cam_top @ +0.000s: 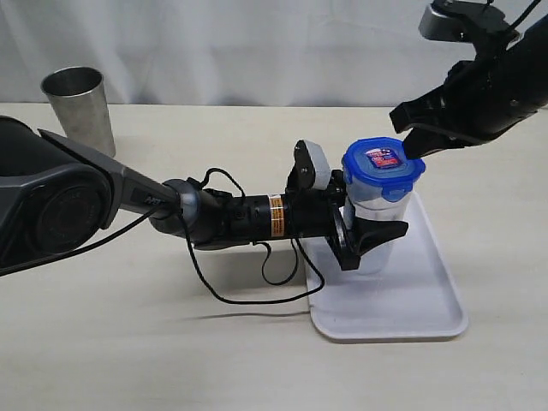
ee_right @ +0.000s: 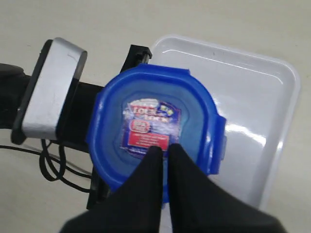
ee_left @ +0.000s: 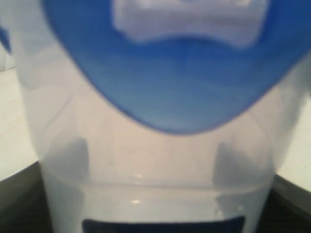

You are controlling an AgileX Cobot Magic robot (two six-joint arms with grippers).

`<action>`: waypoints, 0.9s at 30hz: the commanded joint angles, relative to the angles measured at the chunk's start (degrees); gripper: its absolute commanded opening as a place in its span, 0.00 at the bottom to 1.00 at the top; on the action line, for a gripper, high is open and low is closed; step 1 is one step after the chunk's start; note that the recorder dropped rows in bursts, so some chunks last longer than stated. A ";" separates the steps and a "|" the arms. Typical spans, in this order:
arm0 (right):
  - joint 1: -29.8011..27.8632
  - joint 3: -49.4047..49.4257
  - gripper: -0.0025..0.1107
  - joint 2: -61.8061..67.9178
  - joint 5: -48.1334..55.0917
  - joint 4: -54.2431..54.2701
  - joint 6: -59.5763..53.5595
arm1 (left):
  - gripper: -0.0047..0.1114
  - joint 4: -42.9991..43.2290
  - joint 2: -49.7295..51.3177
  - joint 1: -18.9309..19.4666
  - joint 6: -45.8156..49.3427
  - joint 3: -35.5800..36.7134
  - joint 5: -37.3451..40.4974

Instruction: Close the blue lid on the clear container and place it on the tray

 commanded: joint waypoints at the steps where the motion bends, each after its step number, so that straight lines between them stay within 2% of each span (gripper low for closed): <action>1: 0.11 -0.29 0.06 1.82 0.29 2.92 -2.03 | 0.04 1.31 0.39 0.22 -0.41 0.30 3.72; 11: 0.11 -0.29 0.06 5.30 0.78 2.69 -2.03 | 0.05 1.75 0.39 0.22 -0.41 0.30 3.72; 13: 0.11 -0.29 0.06 5.40 1.08 2.57 -2.03 | 0.12 2.31 0.39 0.22 -0.41 0.30 3.72; 16: 0.11 -0.29 0.06 5.40 1.92 2.44 -2.03 | 0.32 2.70 0.39 0.50 0.68 0.30 3.61; 17: 0.11 -0.29 0.06 5.40 1.92 2.44 -2.03 | 0.49 2.70 0.39 0.50 0.98 0.30 3.61; 20: 0.11 -0.29 0.06 5.40 1.92 2.44 -2.03 | 0.69 2.70 0.39 0.50 3.49 0.30 3.23; 22: 0.11 -0.29 0.06 5.40 1.92 2.44 -2.03 | 0.74 3.38 0.39 0.50 3.49 0.30 3.23; 27: 0.11 -0.29 0.06 5.40 2.11 1.91 -1.92 | 0.74 3.92 -0.28 1.25 3.49 0.30 2.82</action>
